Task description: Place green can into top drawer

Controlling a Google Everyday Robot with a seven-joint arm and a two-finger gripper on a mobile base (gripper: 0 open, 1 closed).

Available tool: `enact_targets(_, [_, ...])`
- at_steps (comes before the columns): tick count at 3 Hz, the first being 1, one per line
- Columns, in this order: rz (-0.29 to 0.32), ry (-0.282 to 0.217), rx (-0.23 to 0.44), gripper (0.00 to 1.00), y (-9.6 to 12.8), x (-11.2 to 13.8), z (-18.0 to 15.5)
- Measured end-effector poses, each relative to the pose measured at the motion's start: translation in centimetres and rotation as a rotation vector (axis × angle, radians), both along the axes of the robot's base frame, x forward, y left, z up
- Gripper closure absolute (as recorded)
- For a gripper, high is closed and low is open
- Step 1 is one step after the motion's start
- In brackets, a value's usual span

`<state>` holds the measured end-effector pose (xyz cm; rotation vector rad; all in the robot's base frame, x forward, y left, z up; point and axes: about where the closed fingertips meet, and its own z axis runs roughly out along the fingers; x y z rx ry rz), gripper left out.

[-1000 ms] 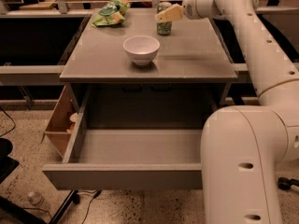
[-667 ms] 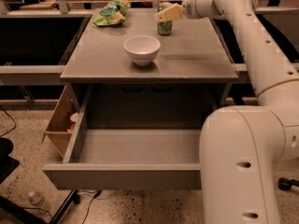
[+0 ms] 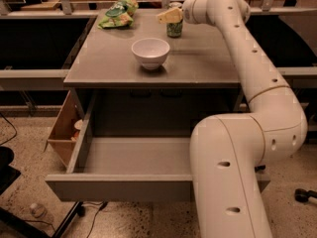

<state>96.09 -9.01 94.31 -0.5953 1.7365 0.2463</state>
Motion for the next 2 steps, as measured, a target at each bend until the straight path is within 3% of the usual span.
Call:
enact_targets(1, [-0.106,-0.005,0.053,0.0,-0.1,2.7,-1.0])
enact_targets(2, [-0.167,-0.016,0.097,0.0,0.3,4.4,-1.8])
